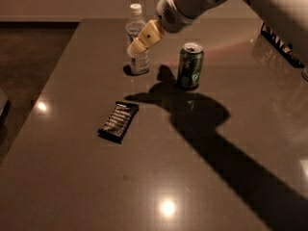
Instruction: Knock blue plastic bottle over
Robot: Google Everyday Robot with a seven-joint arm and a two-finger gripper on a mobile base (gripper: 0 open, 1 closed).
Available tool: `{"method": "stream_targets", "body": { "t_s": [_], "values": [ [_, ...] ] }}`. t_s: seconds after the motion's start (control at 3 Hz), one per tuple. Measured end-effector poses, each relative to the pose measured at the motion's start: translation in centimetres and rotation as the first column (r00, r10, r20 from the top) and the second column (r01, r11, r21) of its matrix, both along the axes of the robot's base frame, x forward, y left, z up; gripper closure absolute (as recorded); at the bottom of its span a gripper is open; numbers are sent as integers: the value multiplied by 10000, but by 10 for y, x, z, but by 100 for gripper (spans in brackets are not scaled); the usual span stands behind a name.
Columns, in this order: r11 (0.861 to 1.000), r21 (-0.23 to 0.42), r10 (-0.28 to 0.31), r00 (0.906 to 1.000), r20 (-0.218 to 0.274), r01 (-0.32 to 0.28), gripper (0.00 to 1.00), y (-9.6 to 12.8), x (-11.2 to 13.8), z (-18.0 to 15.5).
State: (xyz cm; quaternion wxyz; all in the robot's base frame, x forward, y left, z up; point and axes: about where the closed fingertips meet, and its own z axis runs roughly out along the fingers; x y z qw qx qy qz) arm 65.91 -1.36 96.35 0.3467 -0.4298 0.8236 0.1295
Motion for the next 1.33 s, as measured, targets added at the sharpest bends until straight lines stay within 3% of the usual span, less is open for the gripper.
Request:
{"method": "stream_targets", "body": {
  "t_s": [1.0, 1.33],
  "values": [
    [10000, -53, -71, 9994, -337, 70, 0, 28, 44, -15],
    [9999, 33, -95, 9988, -481, 97, 18, 31, 50, -18]
  ]
}}
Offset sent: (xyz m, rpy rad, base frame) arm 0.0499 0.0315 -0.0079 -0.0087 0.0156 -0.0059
